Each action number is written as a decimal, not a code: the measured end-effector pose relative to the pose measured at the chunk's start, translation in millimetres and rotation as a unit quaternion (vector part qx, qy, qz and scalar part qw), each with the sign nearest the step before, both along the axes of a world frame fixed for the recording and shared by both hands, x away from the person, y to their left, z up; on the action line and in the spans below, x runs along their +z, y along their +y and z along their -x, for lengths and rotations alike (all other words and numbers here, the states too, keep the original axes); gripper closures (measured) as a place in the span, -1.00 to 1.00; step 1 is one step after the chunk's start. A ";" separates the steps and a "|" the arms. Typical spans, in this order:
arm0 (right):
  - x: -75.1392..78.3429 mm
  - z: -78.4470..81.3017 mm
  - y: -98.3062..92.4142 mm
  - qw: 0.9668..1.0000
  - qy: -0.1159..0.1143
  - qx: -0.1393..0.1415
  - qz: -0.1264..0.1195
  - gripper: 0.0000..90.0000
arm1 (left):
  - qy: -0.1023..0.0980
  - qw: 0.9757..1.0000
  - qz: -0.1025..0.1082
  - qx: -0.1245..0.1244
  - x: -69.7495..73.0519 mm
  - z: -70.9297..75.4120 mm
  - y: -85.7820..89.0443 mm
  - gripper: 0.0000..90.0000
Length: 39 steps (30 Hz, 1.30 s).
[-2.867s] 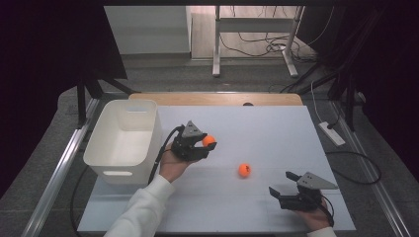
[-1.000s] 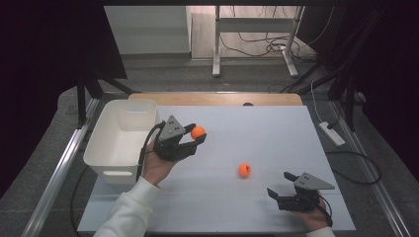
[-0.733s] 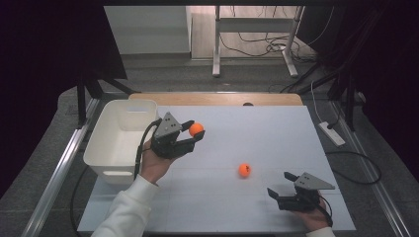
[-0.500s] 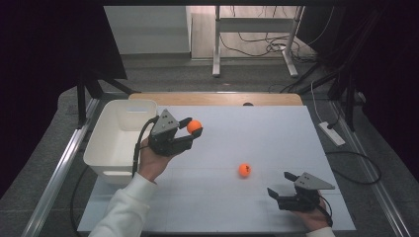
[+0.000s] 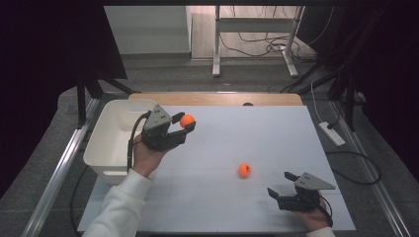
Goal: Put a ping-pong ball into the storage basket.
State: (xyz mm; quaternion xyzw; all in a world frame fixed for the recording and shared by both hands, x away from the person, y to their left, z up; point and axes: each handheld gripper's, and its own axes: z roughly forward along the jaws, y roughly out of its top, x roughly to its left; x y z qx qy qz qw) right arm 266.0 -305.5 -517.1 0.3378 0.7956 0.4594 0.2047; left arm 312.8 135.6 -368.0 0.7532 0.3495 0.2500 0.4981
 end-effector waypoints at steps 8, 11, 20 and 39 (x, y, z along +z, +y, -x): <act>0.0 -0.2 0.1 1.000 0.000 -0.001 0.000 -0.73 | 0.000 1.000 -0.001 0.018 0.9 -2.8 11.5 0.13; 0.0 0.0 0.2 1.000 -0.001 -0.001 0.000 -0.73 | -0.001 1.000 0.005 0.026 1.8 -3.9 16.0 0.13; 0.3 -0.4 -0.3 1.000 -0.001 -0.002 0.000 -0.73 | 0.003 0.999 0.000 0.051 0.9 -9.9 32.0 0.13; 0.2 -0.1 -0.2 1.000 -0.001 -0.003 0.000 -0.73 | 0.004 0.996 0.009 0.084 4.3 -14.8 57.2 0.13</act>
